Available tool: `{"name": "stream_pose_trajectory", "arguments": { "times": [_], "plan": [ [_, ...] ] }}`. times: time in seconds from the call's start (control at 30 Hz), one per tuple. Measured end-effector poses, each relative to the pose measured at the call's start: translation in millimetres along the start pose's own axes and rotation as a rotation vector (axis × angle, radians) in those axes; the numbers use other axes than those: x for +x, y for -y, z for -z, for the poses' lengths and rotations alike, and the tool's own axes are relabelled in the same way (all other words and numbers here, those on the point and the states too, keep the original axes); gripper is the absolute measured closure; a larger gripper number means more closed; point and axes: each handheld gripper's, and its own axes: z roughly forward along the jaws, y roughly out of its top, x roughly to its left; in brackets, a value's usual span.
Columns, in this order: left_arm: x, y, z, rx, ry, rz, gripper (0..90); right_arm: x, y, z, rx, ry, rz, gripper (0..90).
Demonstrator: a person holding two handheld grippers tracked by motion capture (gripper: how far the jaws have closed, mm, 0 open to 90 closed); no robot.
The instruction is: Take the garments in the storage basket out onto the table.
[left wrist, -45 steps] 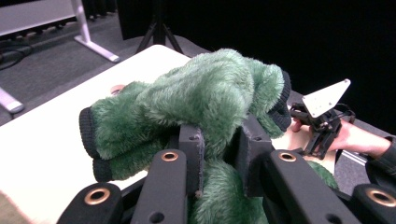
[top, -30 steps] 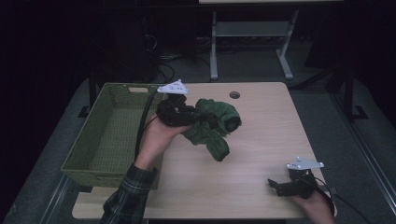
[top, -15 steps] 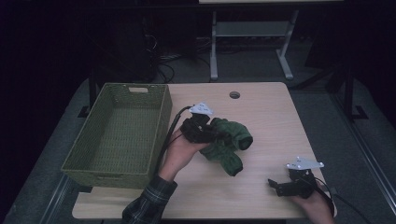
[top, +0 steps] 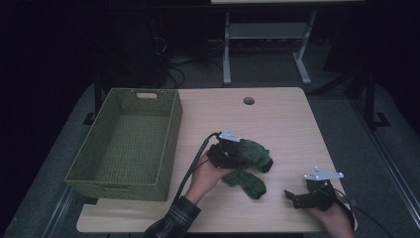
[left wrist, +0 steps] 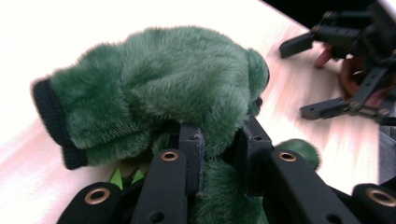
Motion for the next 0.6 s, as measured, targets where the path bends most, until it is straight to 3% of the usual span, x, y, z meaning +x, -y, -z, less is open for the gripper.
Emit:
{"name": "stream_pose_trajectory", "arguments": {
  "times": [0.2,0.3,0.43,0.5,0.6],
  "plan": [
    [5.2,12.5,-20.7,0.038,-0.012,0.011,73.5,-0.5,-0.2,-0.2,-0.001,-0.006,0.006,2.5],
    [5.6,16.2,-24.5,0.047,-0.016,-0.014,68.5,-0.9,-0.2,-0.4,-0.001,-0.009,0.010,2.5],
    [3.4,12.6,-14.4,0.024,-0.024,-0.031,55.8,-1.2,-0.4,-0.5,-0.001,-0.010,0.013,2.5],
    [2.3,9.5,2.7,-0.008,-0.011,-0.040,52.1,-1.5,-0.5,-0.6,-0.002,-0.010,0.014,2.5],
    [1.3,8.2,15.5,-0.032,-0.015,-0.048,50.4,-1.3,-0.5,-0.5,-0.001,-0.011,0.012,2.5]
  ]
}}
